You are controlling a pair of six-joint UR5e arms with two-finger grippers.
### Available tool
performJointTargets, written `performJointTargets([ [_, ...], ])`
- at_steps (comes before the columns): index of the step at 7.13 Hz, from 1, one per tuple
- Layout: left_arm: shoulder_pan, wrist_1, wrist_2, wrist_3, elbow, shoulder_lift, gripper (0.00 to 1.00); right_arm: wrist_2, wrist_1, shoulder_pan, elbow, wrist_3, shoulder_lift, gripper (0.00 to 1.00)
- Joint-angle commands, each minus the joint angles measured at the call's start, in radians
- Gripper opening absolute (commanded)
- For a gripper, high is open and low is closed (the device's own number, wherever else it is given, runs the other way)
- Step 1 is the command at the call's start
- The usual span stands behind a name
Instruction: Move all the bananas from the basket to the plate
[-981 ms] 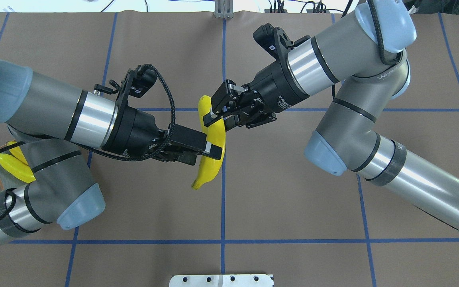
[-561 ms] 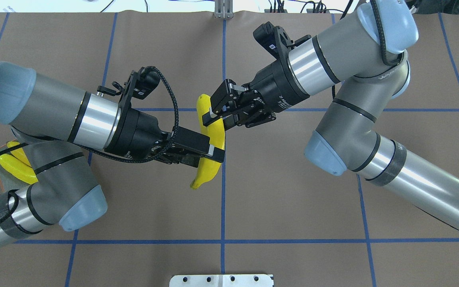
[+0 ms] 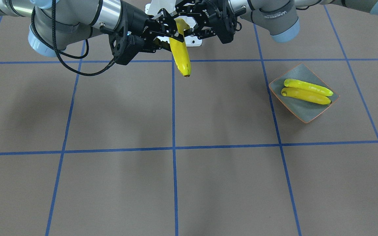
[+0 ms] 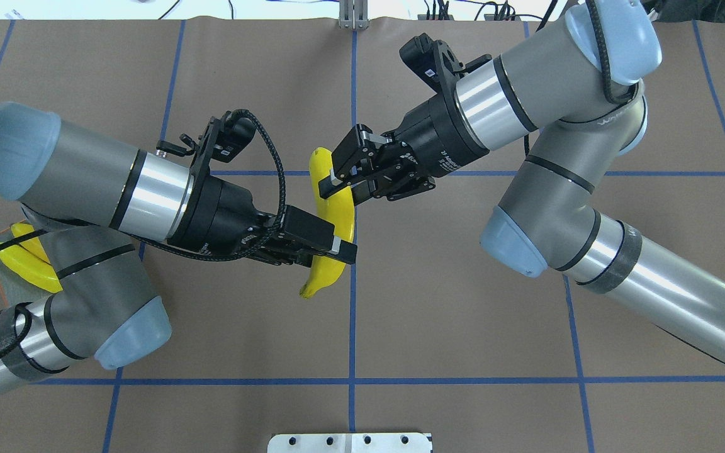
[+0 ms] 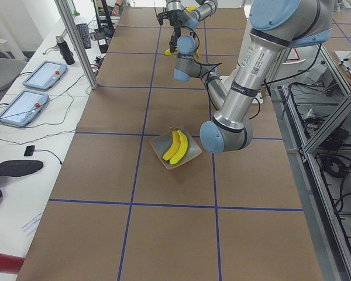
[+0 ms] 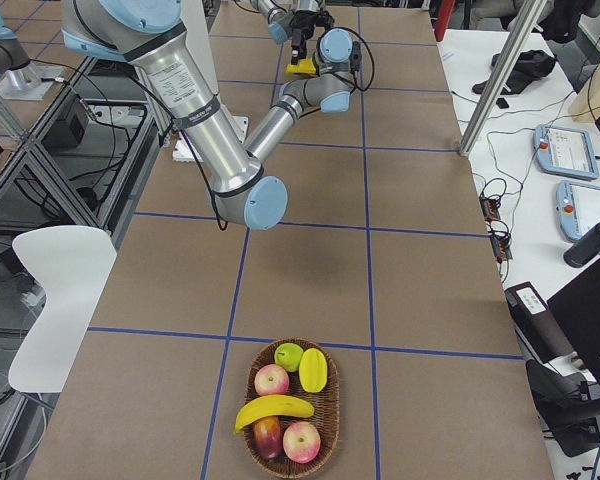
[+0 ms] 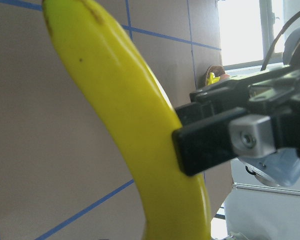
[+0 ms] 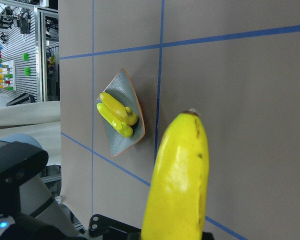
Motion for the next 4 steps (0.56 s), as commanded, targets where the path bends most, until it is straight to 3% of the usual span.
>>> performJointTargets([
  [1, 0.007, -0.003, 0.0, -0.013, 0.0, 0.0, 0.0, -0.003, 0.0, 0.0, 0.001, 0.0, 0.0, 0.44],
  [2, 0.007, -0.003, 0.0, -0.013, 0.0, 0.002, 0.0, -0.021, 0.002, 0.002, 0.0, 0.0, -0.001, 0.99],
  [4, 0.005, -0.005, 0.0, -0.014, -0.002, 0.0, 0.0, -0.022, 0.052, 0.005, 0.0, 0.003, -0.02, 1.0],
])
